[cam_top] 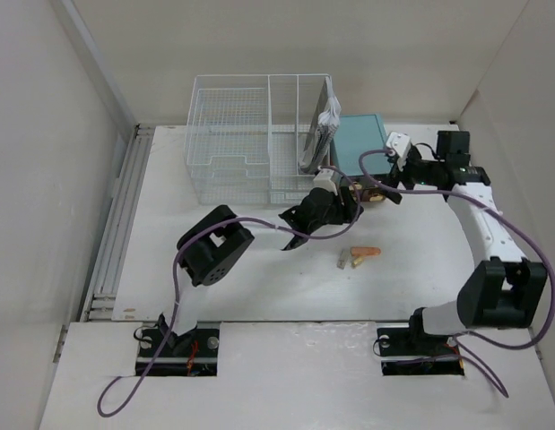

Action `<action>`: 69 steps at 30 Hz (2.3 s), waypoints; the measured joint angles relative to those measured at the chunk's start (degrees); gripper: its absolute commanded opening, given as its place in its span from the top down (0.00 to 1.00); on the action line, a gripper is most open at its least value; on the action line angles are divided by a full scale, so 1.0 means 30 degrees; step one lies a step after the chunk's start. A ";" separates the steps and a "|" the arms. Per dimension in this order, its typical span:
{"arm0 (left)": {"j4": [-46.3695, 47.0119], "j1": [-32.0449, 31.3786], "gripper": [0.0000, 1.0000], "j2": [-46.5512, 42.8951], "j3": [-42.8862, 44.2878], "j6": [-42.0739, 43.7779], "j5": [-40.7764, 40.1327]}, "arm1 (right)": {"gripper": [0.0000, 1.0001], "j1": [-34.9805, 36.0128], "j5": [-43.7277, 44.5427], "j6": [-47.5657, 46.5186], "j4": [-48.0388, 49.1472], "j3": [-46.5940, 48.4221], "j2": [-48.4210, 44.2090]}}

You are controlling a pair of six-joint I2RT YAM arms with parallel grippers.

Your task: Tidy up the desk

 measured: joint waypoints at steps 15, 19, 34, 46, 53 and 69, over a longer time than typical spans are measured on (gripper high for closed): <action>0.0240 0.0554 0.42 0.3126 0.1785 -0.4918 -0.2193 | 0.00 -0.3191 -0.5231 1.0477 0.4357 -0.3293 -0.4255; 0.0270 0.0554 0.42 0.3541 0.2229 -0.5996 -0.3257 | 0.00 -0.3293 -0.5326 1.2553 0.5610 -0.3861 -0.5064; 0.0073 0.0444 0.49 0.4794 0.3366 -0.9413 -0.5523 | 0.00 -0.3541 -0.3206 1.1409 0.5588 -0.4626 -0.8036; 0.0648 0.0313 0.80 0.5217 0.3701 -1.0994 -0.5734 | 0.05 -0.3541 -0.0189 0.6528 0.2769 -0.3840 -0.8021; 0.1100 0.0306 0.85 0.5282 0.3490 -1.1198 -0.5741 | 0.07 -0.3446 -0.0153 -0.6309 -0.3956 -0.5151 -0.7817; 0.5268 -0.0692 0.85 0.4073 -0.0787 -1.1730 -0.5275 | 0.06 0.0321 0.1224 -1.7872 -0.8378 -0.9428 -0.8561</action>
